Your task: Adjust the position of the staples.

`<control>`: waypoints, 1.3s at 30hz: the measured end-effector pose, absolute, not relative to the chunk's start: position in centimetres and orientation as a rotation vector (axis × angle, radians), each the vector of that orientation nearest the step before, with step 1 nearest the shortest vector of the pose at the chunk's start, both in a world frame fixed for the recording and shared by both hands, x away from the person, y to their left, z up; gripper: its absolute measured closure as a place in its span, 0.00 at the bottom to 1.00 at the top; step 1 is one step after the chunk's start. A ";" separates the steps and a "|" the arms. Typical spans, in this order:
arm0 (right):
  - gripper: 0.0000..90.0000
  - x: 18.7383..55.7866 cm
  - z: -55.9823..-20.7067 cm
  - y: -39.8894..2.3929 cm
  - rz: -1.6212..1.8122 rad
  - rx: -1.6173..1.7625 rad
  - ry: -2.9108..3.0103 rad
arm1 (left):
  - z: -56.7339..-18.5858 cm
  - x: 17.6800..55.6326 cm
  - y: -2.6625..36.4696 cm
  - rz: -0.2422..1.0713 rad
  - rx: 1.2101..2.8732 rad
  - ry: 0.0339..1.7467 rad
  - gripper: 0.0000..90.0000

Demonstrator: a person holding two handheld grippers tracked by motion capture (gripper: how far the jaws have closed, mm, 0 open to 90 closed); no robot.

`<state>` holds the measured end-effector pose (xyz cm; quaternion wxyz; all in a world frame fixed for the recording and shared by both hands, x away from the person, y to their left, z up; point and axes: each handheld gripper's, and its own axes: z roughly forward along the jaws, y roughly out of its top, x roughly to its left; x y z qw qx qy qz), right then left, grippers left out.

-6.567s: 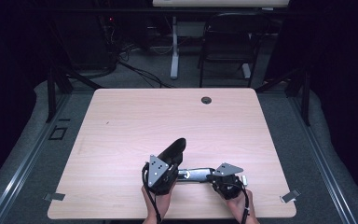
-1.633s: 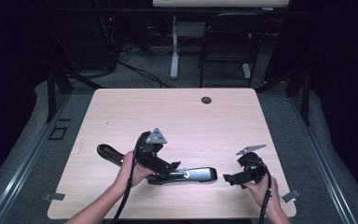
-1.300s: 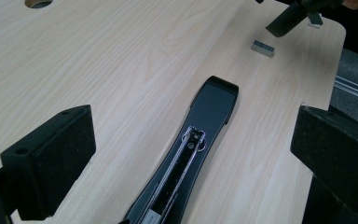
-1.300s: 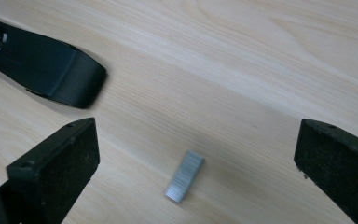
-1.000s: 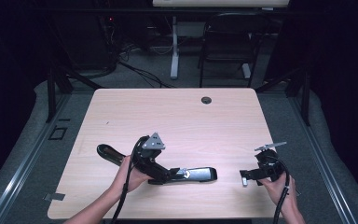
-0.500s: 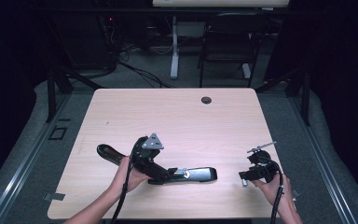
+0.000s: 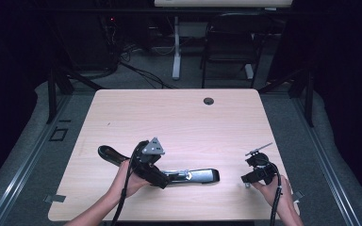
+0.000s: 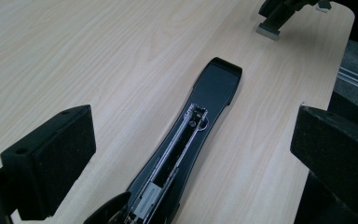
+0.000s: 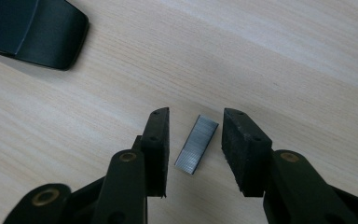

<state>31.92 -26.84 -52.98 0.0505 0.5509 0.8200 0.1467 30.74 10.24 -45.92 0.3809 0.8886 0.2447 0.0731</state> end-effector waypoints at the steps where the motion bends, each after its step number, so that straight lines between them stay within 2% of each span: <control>1: 0.71 31.9 -53.1 -26.7 0.466 1.699 2.461 | -45.9 30.7 10.4 0.186 2.272 0.625 0.00; 21: 0.78 33.4 -53.2 -26.1 0.312 1.818 2.510 | -46.4 30.5 10.9 0.177 2.303 0.616 0.00; 39: 0.78 34.7 -53.0 -26.1 0.184 1.899 2.557 | -46.4 30.3 10.5 0.159 2.323 0.594 0.00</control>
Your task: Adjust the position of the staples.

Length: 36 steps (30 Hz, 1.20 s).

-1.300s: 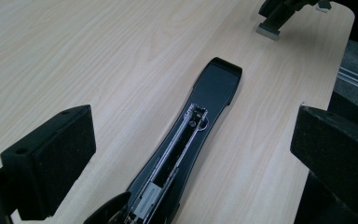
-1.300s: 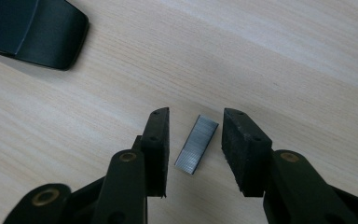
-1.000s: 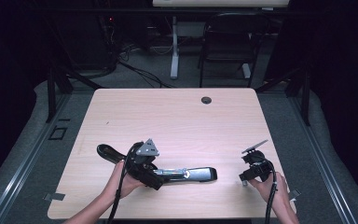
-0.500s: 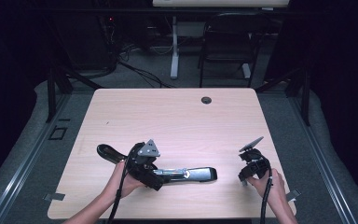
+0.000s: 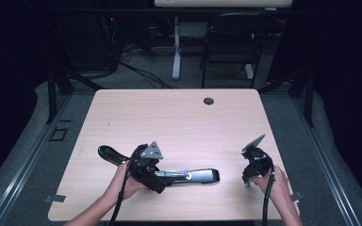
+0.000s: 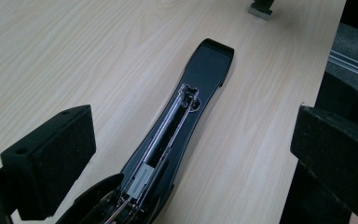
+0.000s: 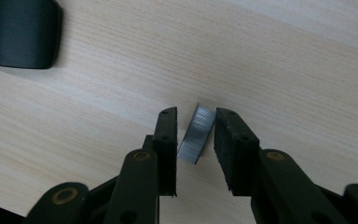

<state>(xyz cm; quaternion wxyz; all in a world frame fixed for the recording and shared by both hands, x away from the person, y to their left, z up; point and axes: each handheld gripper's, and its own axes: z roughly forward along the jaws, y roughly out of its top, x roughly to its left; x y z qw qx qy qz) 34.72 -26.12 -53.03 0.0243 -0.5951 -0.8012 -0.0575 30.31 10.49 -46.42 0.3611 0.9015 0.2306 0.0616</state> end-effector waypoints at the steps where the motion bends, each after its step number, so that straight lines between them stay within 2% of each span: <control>1: 0.78 34.8 -53.1 -26.1 -0.158 -1.838 -2.480 | -46.4 30.3 10.5 0.155 2.324 0.590 0.00; 19: 0.81 35.0 -53.9 -25.7 -0.158 -1.859 -2.464 | -46.7 30.3 10.3 0.154 2.343 0.579 0.00; 25: 0.86 35.0 -53.9 -25.6 -0.116 -1.834 -2.486 | -46.7 30.3 10.2 0.153 2.343 0.579 0.00; 36: 0.87 34.9 -53.5 -25.4 -0.137 -1.787 -2.538 | -46.7 30.4 10.4 0.149 2.340 0.585 0.00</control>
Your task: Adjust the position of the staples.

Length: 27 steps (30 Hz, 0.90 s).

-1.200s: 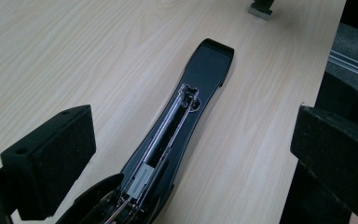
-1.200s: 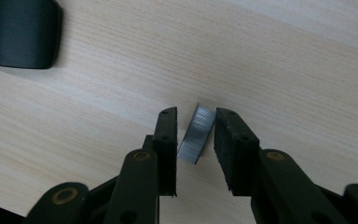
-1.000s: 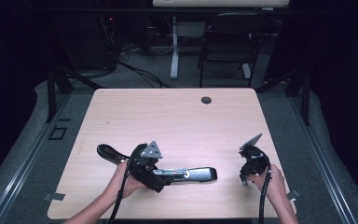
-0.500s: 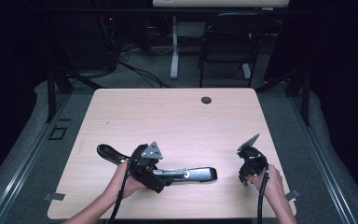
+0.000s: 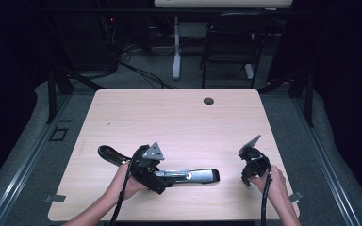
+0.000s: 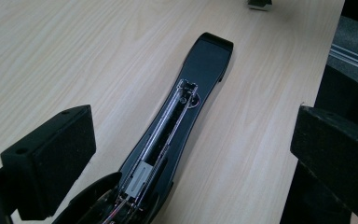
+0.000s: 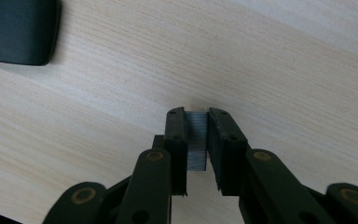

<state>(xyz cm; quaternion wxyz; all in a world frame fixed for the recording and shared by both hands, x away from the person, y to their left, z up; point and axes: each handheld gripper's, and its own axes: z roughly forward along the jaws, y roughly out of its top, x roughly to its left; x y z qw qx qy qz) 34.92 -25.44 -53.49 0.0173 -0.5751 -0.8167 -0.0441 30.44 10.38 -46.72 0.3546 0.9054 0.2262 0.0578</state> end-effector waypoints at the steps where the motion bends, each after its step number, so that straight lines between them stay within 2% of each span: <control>1: 0.87 34.9 -53.4 -25.4 -0.132 -1.781 -2.544 | -46.7 30.5 10.4 0.153 2.344 0.583 0.00; 15: 0.87 34.8 -51.9 -25.1 -0.153 -1.670 -2.628 | -46.8 30.3 10.8 0.152 2.332 0.591 0.00; 17: 0.87 34.3 -52.6 -24.6 -0.334 -1.781 -2.577 | -46.9 30.4 10.8 0.148 2.336 0.590 0.00; 19: 0.87 35.0 -51.6 -24.7 -0.122 -1.620 -2.659 | -47.0 30.4 10.8 0.142 2.339 0.587 0.00; 27: 0.87 35.2 -51.1 -23.9 -0.189 -1.607 -2.676 | -47.0 30.5 10.8 0.123 2.338 0.586 0.00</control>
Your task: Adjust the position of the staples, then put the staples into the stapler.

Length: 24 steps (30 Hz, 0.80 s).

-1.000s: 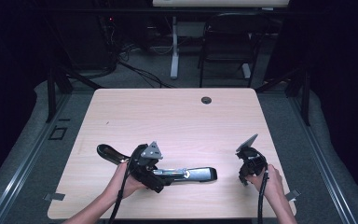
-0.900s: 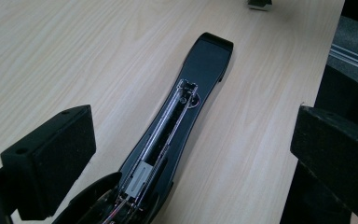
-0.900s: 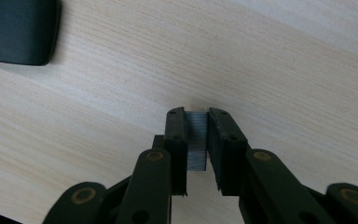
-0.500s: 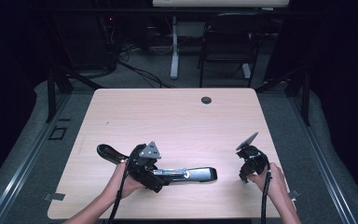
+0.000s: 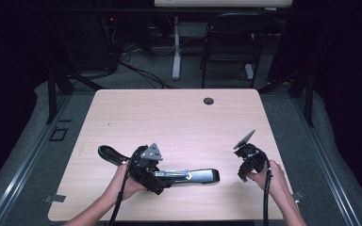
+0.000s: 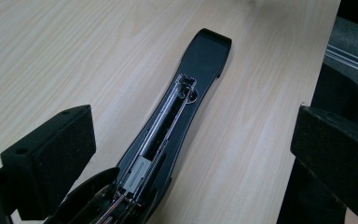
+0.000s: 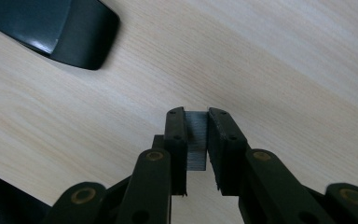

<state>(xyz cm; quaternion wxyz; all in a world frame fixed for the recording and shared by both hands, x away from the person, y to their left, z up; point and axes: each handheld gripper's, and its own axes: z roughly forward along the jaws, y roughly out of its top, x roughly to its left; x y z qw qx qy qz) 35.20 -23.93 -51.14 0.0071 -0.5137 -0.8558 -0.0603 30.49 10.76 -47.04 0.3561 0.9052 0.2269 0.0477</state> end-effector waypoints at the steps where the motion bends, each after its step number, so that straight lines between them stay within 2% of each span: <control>1: 0.87 35.2 -51.1 -23.9 -0.192 -1.599 -2.683 | -47.0 30.5 10.8 0.123 2.338 0.585 0.00; 24: 0.87 35.7 -49.1 -22.7 -0.271 -1.545 -2.730 | -46.9 29.8 11.1 0.078 2.317 0.565 0.00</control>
